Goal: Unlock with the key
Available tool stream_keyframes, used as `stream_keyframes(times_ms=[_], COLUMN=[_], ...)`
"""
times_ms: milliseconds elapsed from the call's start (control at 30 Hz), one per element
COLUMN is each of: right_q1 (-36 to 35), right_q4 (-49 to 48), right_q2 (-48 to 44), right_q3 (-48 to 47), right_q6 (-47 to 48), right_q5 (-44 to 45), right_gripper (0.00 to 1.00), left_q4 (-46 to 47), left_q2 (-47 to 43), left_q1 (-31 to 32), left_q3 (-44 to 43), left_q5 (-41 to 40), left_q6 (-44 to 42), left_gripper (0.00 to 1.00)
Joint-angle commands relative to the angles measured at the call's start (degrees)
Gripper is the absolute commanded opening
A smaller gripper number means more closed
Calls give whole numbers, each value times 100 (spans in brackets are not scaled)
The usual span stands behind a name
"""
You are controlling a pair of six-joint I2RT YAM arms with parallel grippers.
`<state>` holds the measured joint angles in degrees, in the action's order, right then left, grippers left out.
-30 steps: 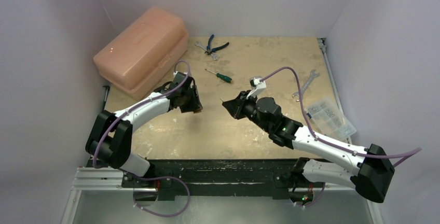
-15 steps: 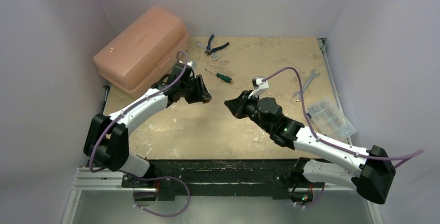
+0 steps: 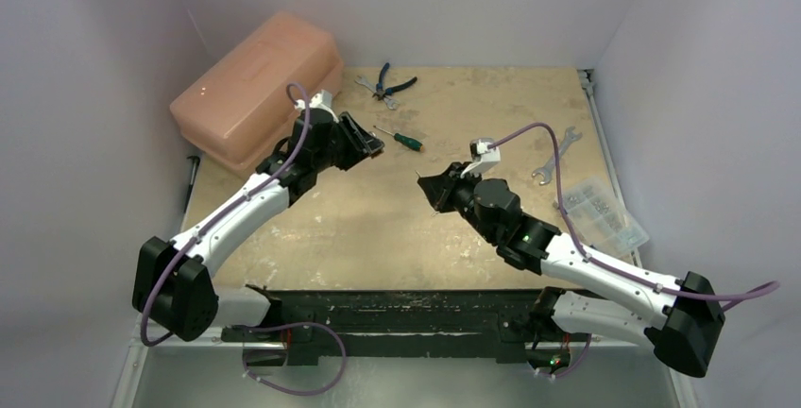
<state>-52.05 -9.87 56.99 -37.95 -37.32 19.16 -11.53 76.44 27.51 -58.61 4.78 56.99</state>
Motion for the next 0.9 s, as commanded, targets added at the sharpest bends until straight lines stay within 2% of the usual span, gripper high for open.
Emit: stream_keyframes(times_ms=[0, 133, 400, 533, 700, 867], right_q1=[28, 28, 4, -74, -133, -147], right_q4=[2, -4, -469, -695, -914, -961], right_q2=[-56, -52, 303, 816, 1405, 1916], right_q3=[-286, -297, -350, -631, -1058, -1487], right_q6=[98, 102, 147, 136, 200, 272], right_q5=[373, 307, -98, -354, -601, -811], right_gripper=[0, 0, 0, 0, 0, 0], left_q4=[1021, 1298, 1398, 1513, 2131, 2470], left_q2=[-515, -677, -1151, -1259, -1308, -1449], left_q1=[9, 0, -81, -297, -592, -641], left_q3=[433, 767, 1187, 1361, 1786, 1990], left_q5=[-840, -1212, -1135, -808, -185, -231], left_q6=[792, 1210, 1940, 2160, 2760, 2726], left_gripper=[0, 0, 0, 0, 0, 0])
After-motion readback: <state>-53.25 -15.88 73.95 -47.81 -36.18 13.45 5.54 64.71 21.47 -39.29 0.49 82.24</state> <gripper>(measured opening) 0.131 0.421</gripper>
